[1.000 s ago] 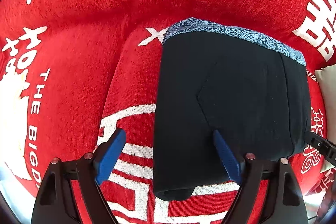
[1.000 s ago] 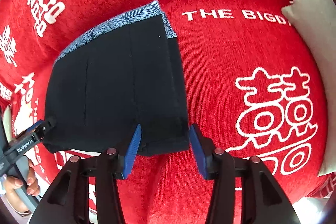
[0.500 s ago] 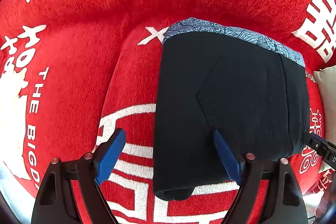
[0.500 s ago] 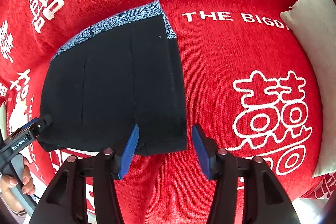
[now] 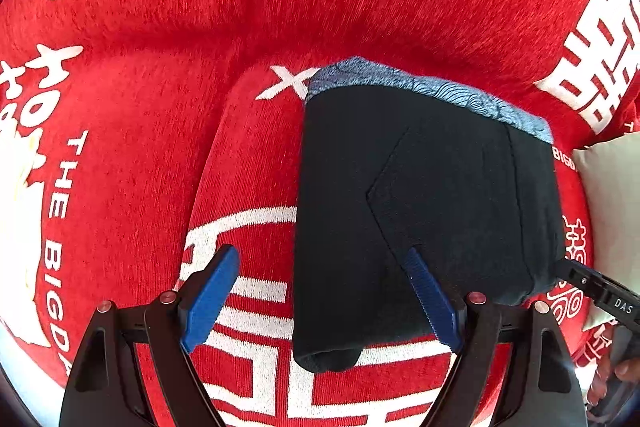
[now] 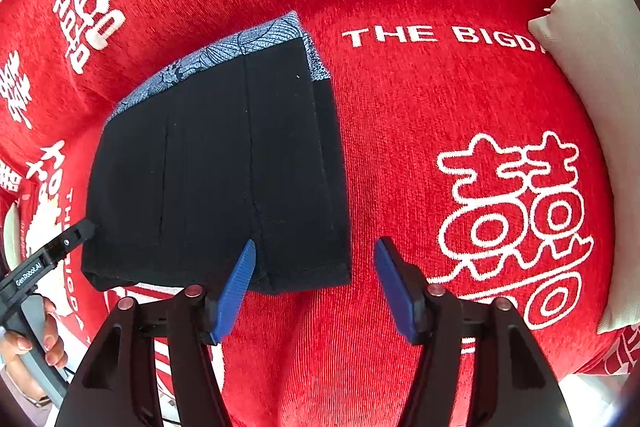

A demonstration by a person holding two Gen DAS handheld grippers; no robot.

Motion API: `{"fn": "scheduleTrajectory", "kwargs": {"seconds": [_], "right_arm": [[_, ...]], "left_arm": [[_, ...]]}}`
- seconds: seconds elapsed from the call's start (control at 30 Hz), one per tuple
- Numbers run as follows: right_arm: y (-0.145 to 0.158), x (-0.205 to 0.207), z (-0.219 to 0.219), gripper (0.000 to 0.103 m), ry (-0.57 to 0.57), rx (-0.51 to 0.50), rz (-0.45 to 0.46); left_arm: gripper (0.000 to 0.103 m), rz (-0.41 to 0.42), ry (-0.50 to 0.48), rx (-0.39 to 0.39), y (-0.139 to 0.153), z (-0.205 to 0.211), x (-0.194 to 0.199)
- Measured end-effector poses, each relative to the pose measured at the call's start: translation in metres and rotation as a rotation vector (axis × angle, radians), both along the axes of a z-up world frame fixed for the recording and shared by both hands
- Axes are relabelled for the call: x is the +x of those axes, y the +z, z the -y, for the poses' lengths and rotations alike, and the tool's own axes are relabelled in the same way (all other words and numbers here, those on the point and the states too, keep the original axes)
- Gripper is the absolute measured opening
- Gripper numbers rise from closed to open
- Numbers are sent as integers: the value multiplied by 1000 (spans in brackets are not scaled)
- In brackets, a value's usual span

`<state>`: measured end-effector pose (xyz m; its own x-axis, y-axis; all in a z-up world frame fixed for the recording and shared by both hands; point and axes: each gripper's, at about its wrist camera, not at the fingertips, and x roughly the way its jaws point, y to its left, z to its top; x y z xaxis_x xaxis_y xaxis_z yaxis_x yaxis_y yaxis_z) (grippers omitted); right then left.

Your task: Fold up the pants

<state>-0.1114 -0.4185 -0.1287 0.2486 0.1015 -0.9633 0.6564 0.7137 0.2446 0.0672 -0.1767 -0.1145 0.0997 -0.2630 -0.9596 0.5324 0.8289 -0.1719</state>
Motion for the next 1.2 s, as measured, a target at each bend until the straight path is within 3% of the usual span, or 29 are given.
{"fn": "scheduleTrajectory", "kwargs": {"seconds": [0.37,0.4,0.43,0.7,0.93,1.2], "right_arm": [[14,-8,0,76,-3,13,38],[14,-8,1,76,-4,14,40],[15,-8,1,76,-6,14,42],[15,-12,2,77,-9,15,48],[14,-11,0,77,-6,19,43],[10,-6,-5,77,7,27,41]], "left_arm": [[87,-34,-56,-10,8,16,-5],[99,-30,-62,-3,8,18,-6],[103,-25,-65,3,8,19,-7],[103,13,-98,50,6,28,-14],[103,-30,-109,146,-19,31,-14],[103,-55,-99,149,-34,33,-11]]}}
